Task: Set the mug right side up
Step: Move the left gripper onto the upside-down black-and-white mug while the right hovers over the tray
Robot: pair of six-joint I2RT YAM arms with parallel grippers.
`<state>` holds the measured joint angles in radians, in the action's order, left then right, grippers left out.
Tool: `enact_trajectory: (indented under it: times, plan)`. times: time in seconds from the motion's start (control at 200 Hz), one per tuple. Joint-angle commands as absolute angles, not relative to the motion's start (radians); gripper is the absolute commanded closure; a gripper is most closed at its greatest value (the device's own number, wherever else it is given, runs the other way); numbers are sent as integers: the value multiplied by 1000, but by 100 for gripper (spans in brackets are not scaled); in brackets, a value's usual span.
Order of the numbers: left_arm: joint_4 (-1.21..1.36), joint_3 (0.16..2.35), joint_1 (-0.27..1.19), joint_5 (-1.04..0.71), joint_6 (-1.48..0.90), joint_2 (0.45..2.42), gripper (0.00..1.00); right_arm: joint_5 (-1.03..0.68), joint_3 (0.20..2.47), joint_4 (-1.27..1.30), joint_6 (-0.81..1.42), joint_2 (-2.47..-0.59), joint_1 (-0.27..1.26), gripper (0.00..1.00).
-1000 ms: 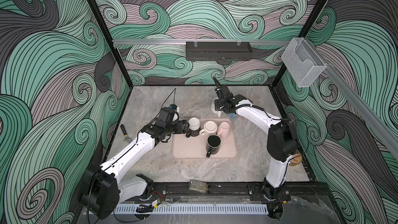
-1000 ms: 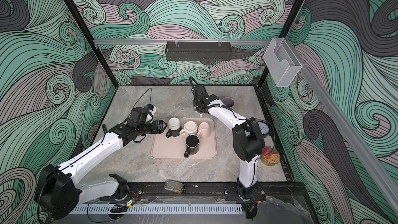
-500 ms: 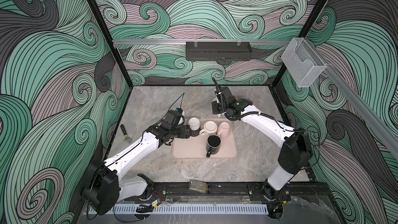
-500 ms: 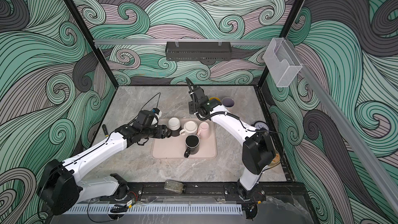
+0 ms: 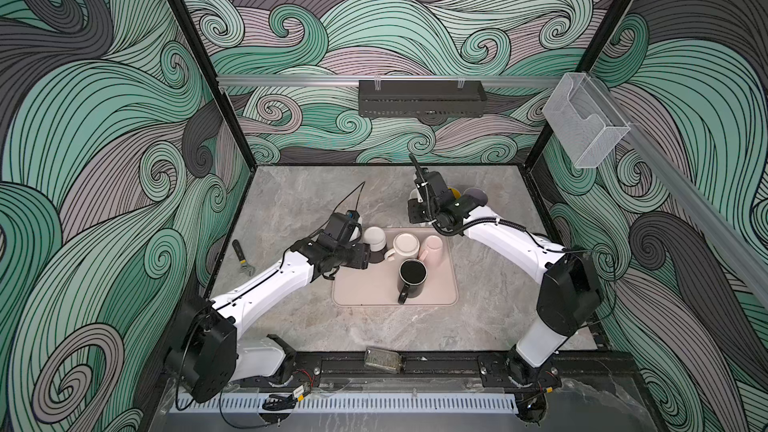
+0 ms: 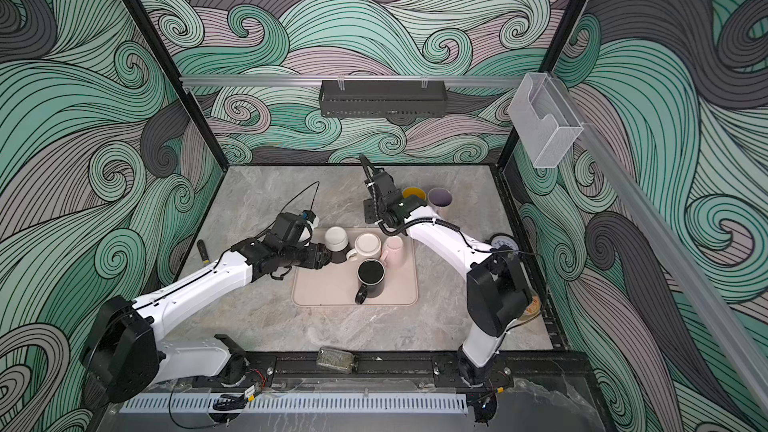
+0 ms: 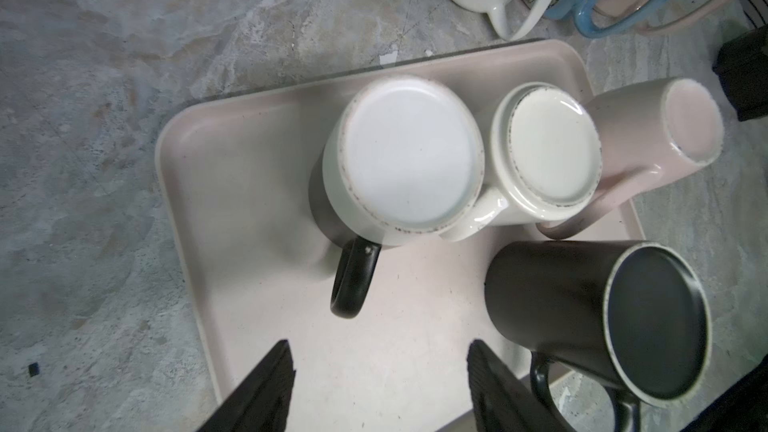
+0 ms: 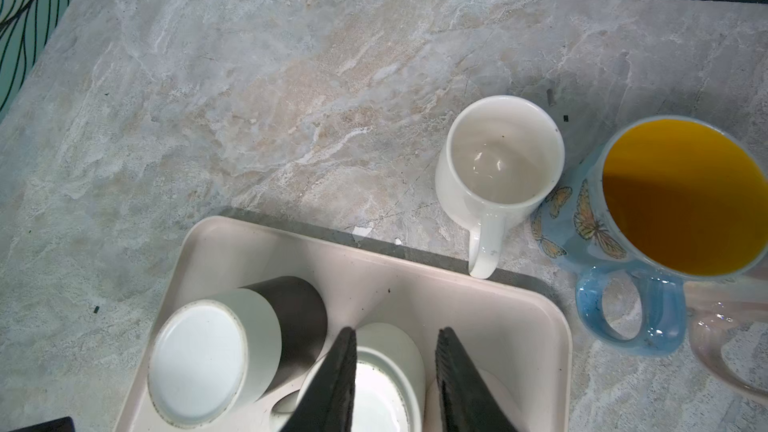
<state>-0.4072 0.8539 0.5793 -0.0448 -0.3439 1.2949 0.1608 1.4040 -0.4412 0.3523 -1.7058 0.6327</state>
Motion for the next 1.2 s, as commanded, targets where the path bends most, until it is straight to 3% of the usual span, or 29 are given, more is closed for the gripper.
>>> enact_trajectory:
  times: [0.0, 0.235, 0.66, 1.196]
  plan:
    - [-396, 876, 591, -51, -326, 1319, 34, 158, 1387, -425, 366, -1693, 632, 65]
    - [-374, 884, 591, -15, -333, 1380, 35, 166, 1382, -425, 368, -1691, 631, 65]
    - [-379, 930, 591, 33, -285, 1488, 46, 173, 1372, -426, 362, -1685, 631, 66]
    - [-415, 1022, 595, 47, -267, 1590, 50, 157, 1367, -426, 359, -1687, 631, 67]
